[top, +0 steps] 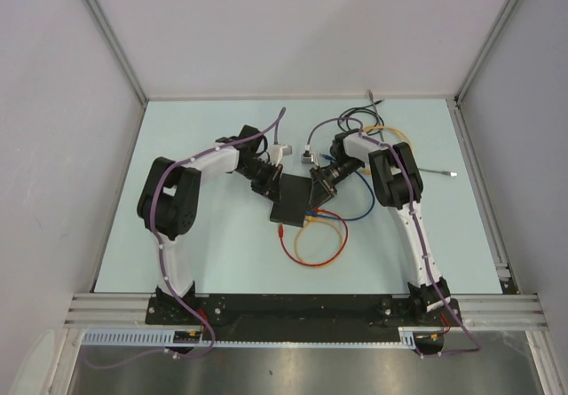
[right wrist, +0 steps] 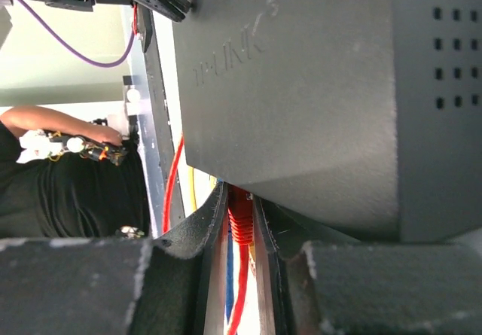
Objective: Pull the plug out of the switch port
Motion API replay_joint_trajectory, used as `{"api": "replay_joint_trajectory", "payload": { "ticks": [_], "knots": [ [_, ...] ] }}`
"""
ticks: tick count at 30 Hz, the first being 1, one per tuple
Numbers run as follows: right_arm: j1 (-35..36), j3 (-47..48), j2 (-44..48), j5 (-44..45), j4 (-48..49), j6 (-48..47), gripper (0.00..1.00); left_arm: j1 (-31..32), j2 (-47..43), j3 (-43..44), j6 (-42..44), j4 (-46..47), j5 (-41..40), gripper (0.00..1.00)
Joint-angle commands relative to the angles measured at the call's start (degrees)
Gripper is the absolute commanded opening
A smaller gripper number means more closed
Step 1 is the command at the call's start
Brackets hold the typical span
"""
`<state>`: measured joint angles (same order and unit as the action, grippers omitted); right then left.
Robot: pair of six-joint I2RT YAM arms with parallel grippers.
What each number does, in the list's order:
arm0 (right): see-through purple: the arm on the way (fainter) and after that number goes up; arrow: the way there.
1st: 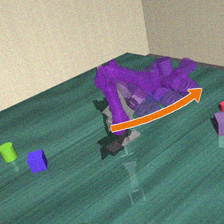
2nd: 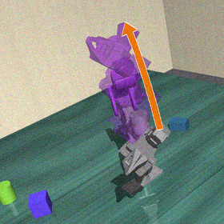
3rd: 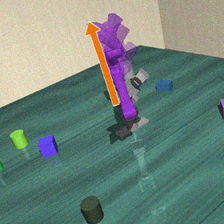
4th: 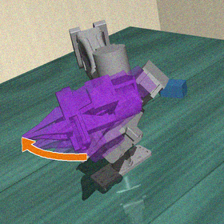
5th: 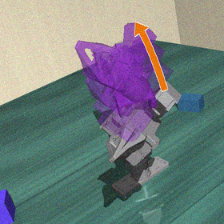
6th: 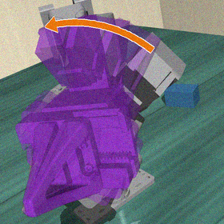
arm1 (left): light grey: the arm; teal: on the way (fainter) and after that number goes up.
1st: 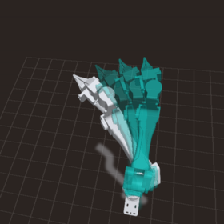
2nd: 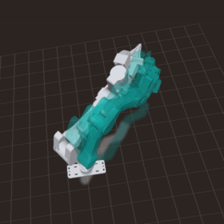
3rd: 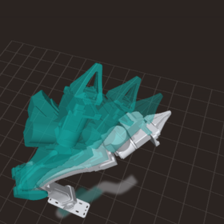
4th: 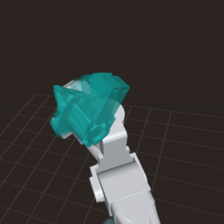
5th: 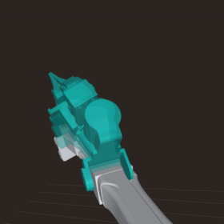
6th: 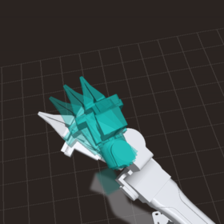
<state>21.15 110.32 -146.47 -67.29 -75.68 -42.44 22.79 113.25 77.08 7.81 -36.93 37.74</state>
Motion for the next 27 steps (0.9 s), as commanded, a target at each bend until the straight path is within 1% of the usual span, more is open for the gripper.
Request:
{"api": "replay_joint_trajectory", "payload": {
  "ticks": [1, 2, 3, 5, 8, 9, 10, 11, 14, 19, 22, 25, 27],
  "knots": [
    [-2.95, 0.41, 0.05, 9.01, -1.09, 0.49, 0.11, 0.24, 2.24, -0.79, 2.56, -0.6, -6.18, 0.0],
    [-3.21, 0.59, 1.18, 11.8, 2.08, 3.38, 0.1, 0.24, 2.24, -0.79, 2.56, -0.86, -6.18, 0.0],
    [-3.65, 0.51, 1.97, 12.52, 4.99, 7.41, 0.1, 0.33, 2.24, -0.79, 2.64, -0.95, -6.18, 0.0],
    [-3.66, 0.51, 2.86, 13.23, 6.77, 7.72, 0.08, 0.5, 2.15, -0.7, 2.56, -1.13, -6.1, 0.0],
    [-2.87, -3.35, 5.13, 15.77, 10.72, 11.84, 0.04, 0.94, 2.15, -0.61, 2.56, -1.13, -6.1, 0.0],
    [-2.69, -6.41, 5.76, 16.65, 12.38, 13.59, 0.02, 1.03, 2.15, -0.61, 2.56, -1.13, -6.1, 0.0],
    [-2.34, -7.48, 6.37, 17.27, 15.7, 16.83, 0.02, 1.12, 2.15, -0.53, 2.64, -1.13, -6.1, 0.0],
    [-2.25, -8.19, 6.64, 17.45, 16.43, 17.64, 0.01, 1.12, 2.06, -0.61, 2.56, -1.13, -6.27, 0.0],
    [-1.37, -7.93, 6.03, 18.33, 16.62, 18.79, 0.01, 1.3, 1.54, -0.79, 2.91, -1.22, -6.45, 0.0],
    [-0.49, -7.31, 5.58, 17.37, 14.42, 17.3, 0.0, 1.47, 0.83, -1.49, 3.17, -1.39, -6.36, 0.0],
    [-1.89, -5.39, 6.98, 16.14, 14.16, 17.12, 0.0, 1.47, 0.31, -1.49, 3.26, -1.48, -6.1, 0.0],
    [-4.09, -1.71, 9.18, 15.0, 10.91, 13.27, 0.0, 1.47, 0.04, -1.32, 2.73, -1.13, -5.04, 0.0],
    [-4.8, -0.9, 11.72, 13.94, 7.84, 11.16, 0.0, 1.47, -0.05, -1.05, 2.12, -1.04, -4.25, 0.0]
  ]
}}
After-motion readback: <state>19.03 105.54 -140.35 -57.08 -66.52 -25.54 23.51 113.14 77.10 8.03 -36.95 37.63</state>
